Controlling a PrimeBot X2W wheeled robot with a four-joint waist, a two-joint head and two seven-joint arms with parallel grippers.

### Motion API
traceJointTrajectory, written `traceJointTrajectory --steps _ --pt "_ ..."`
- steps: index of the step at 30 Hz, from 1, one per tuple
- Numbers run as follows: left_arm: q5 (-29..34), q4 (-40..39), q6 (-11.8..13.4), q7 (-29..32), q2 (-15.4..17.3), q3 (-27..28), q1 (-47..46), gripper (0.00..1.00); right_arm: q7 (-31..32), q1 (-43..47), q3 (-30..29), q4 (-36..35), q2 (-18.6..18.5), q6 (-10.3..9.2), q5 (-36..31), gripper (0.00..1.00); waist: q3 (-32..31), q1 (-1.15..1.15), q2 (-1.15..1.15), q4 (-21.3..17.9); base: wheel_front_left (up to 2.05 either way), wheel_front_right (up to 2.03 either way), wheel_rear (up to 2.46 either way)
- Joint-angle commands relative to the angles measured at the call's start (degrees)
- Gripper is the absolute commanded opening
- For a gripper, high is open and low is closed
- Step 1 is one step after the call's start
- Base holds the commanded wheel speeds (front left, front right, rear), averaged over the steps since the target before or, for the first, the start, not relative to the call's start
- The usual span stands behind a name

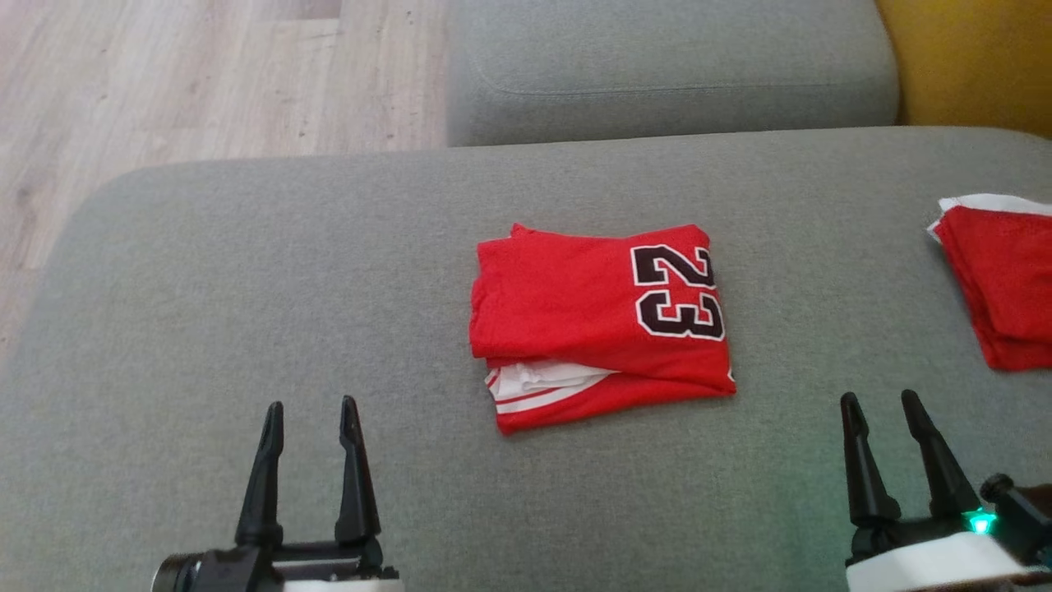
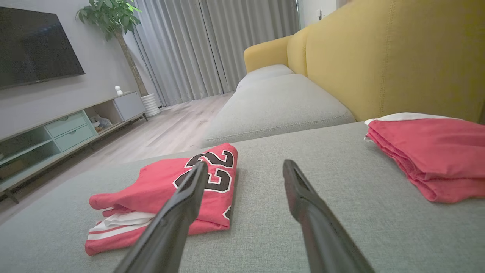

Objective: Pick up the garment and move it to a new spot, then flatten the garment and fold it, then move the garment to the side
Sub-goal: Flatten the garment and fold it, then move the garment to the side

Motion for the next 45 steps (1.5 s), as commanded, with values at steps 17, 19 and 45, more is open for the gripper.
traceJointTrajectory --steps 17,19,45 --pt "2.48 -1.04 -0.56 -0.29 -0.25 3.36 -0.99 1.0 -0.65 -1.22 0.31 -2.55 0.32 0.37 -3.39 1.0 -0.48 0.02 0.0 -0.08 0.0 0.0 0.0" --pt "2.57 -1.03 -0.58 -0.29 -0.25 3.36 -0.96 1.0 -0.65 -1.2 0.32 -2.52 0.34 0.37 -3.46 1.0 -0.49 0.02 0.0 -0.07 0.0 0.0 0.0" --pt "5.46 -0.66 -1.0 -0.29 -0.25 2.29 -0.67 1.0 -0.65 -2.35 1.17 1.18 -0.75 0.37 -2.53 1.0 1.8 0.02 0.0 2.46 0.0 0.0 0.0"
